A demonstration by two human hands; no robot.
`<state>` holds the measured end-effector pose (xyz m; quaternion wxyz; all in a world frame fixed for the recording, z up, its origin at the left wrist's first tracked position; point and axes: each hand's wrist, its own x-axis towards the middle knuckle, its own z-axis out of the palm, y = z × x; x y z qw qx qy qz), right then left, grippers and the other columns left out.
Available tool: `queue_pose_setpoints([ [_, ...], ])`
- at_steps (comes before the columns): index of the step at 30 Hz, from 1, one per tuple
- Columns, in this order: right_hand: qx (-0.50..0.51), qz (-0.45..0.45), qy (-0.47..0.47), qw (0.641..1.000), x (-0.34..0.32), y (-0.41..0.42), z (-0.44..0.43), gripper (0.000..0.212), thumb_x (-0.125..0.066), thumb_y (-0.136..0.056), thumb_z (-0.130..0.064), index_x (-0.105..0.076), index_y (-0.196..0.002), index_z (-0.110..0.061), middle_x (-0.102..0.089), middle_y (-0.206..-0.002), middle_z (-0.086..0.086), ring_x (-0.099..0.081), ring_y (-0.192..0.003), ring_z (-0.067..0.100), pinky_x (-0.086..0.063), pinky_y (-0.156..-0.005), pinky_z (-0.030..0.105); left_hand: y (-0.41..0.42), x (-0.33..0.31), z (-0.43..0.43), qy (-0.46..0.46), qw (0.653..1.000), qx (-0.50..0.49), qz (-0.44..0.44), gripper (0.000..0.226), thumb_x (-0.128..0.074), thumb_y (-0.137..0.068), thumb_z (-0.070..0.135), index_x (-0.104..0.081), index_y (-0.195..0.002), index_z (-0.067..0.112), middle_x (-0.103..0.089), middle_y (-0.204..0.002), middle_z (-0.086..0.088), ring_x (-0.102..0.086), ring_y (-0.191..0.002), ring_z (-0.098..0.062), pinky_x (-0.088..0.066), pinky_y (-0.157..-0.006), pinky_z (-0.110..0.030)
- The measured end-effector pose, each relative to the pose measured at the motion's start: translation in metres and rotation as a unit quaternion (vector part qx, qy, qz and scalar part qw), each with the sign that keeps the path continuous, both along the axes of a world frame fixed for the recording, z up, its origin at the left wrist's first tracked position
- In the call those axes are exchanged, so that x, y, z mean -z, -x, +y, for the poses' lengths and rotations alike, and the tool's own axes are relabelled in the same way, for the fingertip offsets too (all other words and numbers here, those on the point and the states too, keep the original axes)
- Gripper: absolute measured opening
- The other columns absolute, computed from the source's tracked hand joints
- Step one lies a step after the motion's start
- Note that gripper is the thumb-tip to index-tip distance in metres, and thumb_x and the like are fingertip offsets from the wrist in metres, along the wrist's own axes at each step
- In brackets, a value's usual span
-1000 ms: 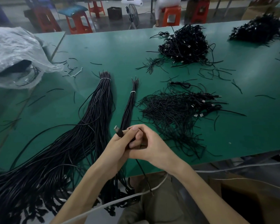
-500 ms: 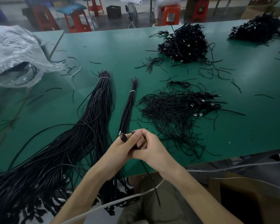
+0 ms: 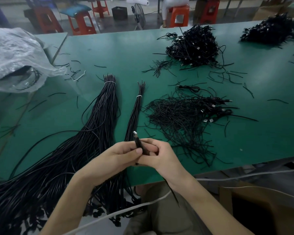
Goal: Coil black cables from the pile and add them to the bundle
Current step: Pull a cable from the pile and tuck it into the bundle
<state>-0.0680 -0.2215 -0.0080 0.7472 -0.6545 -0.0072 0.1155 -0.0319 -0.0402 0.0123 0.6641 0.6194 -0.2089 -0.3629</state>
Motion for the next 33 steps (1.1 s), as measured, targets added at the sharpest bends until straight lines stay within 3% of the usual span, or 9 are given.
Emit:
queue_pose_setpoints([
  [5,0.024,-0.057,0.048,0.997,0.0,-0.003,0.0,0.04,-0.079,-0.077,0.0,-0.077,-0.109,-0.025,-0.078,-0.099,-0.002,-0.074,-0.099,0.016,-0.061,-0.089,0.036,0.007,-0.002,-0.01,-0.102,0.985,-0.068,-0.124,0.026,-0.051,-0.106,0.006,-0.072,-0.121,0.012,-0.075,-0.119,-0.003,-0.068,-0.117,-0.017,-0.051,-0.1,-0.024],
  [8,0.044,-0.098,0.146,0.983,0.0,-0.004,-0.005,0.037,-0.081,-0.078,-0.008,-0.076,-0.109,-0.027,-0.076,-0.101,-0.01,-0.07,-0.103,0.012,-0.057,-0.095,0.039,0.009,-0.003,-0.009,-0.149,0.965,-0.136,-0.167,0.021,-0.063,-0.099,0.009,-0.076,-0.11,0.021,-0.079,-0.106,0.007,-0.072,-0.105,-0.007,-0.053,-0.092,-0.019],
  [14,0.001,-0.129,0.235,0.963,0.0,0.001,-0.004,0.038,-0.081,-0.079,-0.009,-0.074,-0.112,-0.026,-0.068,-0.101,-0.012,-0.064,-0.1,0.007,-0.052,-0.092,0.032,0.01,0.001,-0.005,-0.166,0.953,-0.191,-0.168,0.006,-0.075,-0.077,0.033,-0.08,-0.076,0.029,-0.074,-0.084,-0.01,-0.073,-0.084,-0.022,-0.057,-0.085,-0.041],
  [19,-0.024,-0.17,0.273,0.946,0.001,0.001,-0.001,0.035,-0.079,-0.084,-0.024,-0.069,-0.118,-0.025,-0.06,-0.095,-0.01,-0.059,-0.093,0.006,-0.047,-0.082,0.019,0.01,0.006,-0.005,-0.136,0.951,-0.241,-0.139,0.017,-0.079,-0.072,0.026,-0.08,-0.08,0.011,-0.076,-0.076,-0.007,-0.073,-0.072,-0.011,-0.056,-0.068,-0.021],
  [22,-0.033,-0.182,0.265,0.946,0.0,0.001,0.0,0.035,-0.079,-0.086,-0.026,-0.068,-0.119,-0.027,-0.06,-0.096,-0.011,-0.06,-0.095,0.006,-0.046,-0.082,0.015,0.014,0.01,-0.006,-0.078,0.958,-0.265,-0.077,0.021,-0.077,-0.078,0.023,-0.082,-0.087,0.005,-0.073,-0.085,-0.021,-0.071,-0.076,-0.018,-0.058,-0.068,-0.024],
  [27,-0.028,-0.165,0.276,0.946,0.003,0.002,0.004,0.034,-0.075,-0.09,-0.033,-0.063,-0.122,-0.028,-0.058,-0.104,-0.015,-0.058,-0.1,0.0,-0.044,-0.086,0.013,0.016,0.014,-0.01,-0.025,0.959,-0.282,0.02,0.023,-0.074,-0.082,0.025,-0.08,-0.089,0.004,-0.076,-0.089,-0.017,-0.07,-0.08,-0.019,-0.057,-0.068,-0.022],
  [31,-0.025,-0.106,0.24,0.965,0.005,0.002,-0.002,0.045,-0.076,-0.091,-0.036,-0.058,-0.132,-0.031,-0.061,-0.118,-0.02,-0.056,-0.113,-0.006,-0.044,-0.092,0.009,0.014,0.013,-0.011,-0.045,0.955,-0.291,-0.015,0.014,-0.071,-0.086,0.014,-0.08,-0.093,0.005,-0.078,-0.084,-0.009,-0.072,-0.074,-0.01,-0.054,-0.064,-0.016],
  [33,-0.043,-0.071,0.19,0.978,0.004,0.001,-0.004,0.039,-0.074,-0.093,-0.031,-0.057,-0.128,-0.033,-0.066,-0.114,-0.019,-0.063,-0.108,-0.003,-0.048,-0.091,0.011,0.012,0.014,-0.013,-0.066,0.953,-0.292,-0.041,0.009,-0.07,-0.089,0.007,-0.078,-0.093,0.006,-0.078,-0.08,-0.006,-0.071,-0.07,-0.009,-0.054,-0.062,-0.016],
])
